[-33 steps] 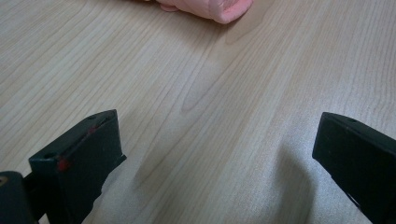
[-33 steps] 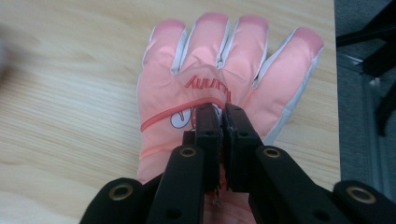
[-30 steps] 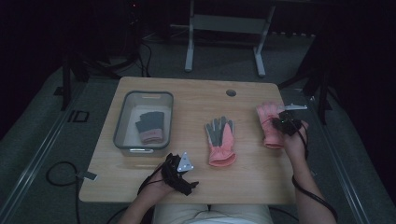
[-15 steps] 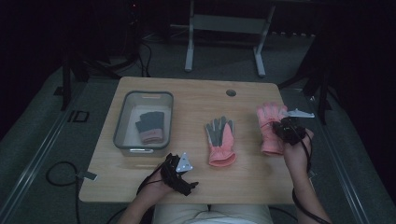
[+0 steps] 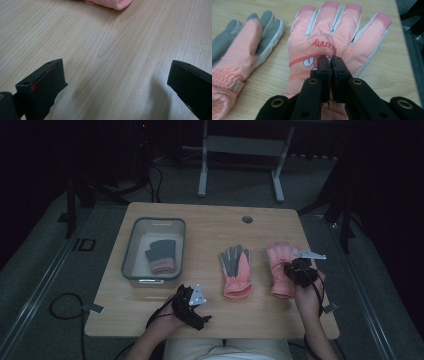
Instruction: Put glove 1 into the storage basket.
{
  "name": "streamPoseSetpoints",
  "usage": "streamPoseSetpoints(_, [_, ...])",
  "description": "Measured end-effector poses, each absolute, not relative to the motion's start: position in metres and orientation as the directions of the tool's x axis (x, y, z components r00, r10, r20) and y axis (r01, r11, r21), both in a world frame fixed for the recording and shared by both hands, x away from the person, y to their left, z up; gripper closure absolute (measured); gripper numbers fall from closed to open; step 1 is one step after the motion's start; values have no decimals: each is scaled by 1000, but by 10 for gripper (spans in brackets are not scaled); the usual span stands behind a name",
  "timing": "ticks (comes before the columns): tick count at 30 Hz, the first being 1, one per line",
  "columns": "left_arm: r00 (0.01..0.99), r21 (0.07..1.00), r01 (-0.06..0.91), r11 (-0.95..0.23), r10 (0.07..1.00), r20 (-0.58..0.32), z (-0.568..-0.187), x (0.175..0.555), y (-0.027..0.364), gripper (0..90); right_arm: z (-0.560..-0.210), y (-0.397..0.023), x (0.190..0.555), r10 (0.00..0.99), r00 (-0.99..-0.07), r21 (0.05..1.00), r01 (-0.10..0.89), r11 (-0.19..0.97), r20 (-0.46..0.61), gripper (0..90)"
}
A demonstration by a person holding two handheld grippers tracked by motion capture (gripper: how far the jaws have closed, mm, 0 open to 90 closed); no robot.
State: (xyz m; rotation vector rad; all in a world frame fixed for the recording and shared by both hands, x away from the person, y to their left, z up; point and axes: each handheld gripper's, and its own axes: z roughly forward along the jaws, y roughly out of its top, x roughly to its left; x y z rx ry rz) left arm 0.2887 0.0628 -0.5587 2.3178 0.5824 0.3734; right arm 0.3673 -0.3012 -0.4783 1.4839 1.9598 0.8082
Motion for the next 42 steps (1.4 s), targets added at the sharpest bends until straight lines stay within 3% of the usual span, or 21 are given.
streamPoseSetpoints(9, [856, 700, 305, -646, 508, 96, -559, 288, 63, 11, -508, -295, 384, 969, -237, 709, 671, 215, -69, 846])
streamPoseSetpoints(17, [855, 703, 306, -642, 510, 93, -559, 289, 63, 10, -514, -294, 390, 960, -273, 699, 673, 241, -68, 727])
streamPoseSetpoints(23, [856, 703, 309, -640, 510, 89, -558, 289, 63, 10, -500, -299, 387, 899, -422, 719, 587, 372, -121, 627])
streamPoseSetpoints(30, [856, 700, 307, -645, 509, 94, -559, 289, 63, 10, -513, -305, 388, 878, -456, 678, 601, 424, -146, 605])
streamPoseSetpoints(33, [858, 699, 306, -647, 505, 92, -558, 288, 63, 10, -521, -305, 388, 870, -467, 678, 590, 439, -157, 625])
streamPoseSetpoints(37, [858, 697, 303, -650, 505, 97, -559, 288, 63, 10, -529, -307, 389, 883, -452, 687, 604, 405, -123, 759])
streamPoseSetpoints(42, [858, 696, 305, -650, 505, 96, -559, 288, 63, 10, -528, -304, 390, 901, -420, 686, 626, 371, -104, 850])
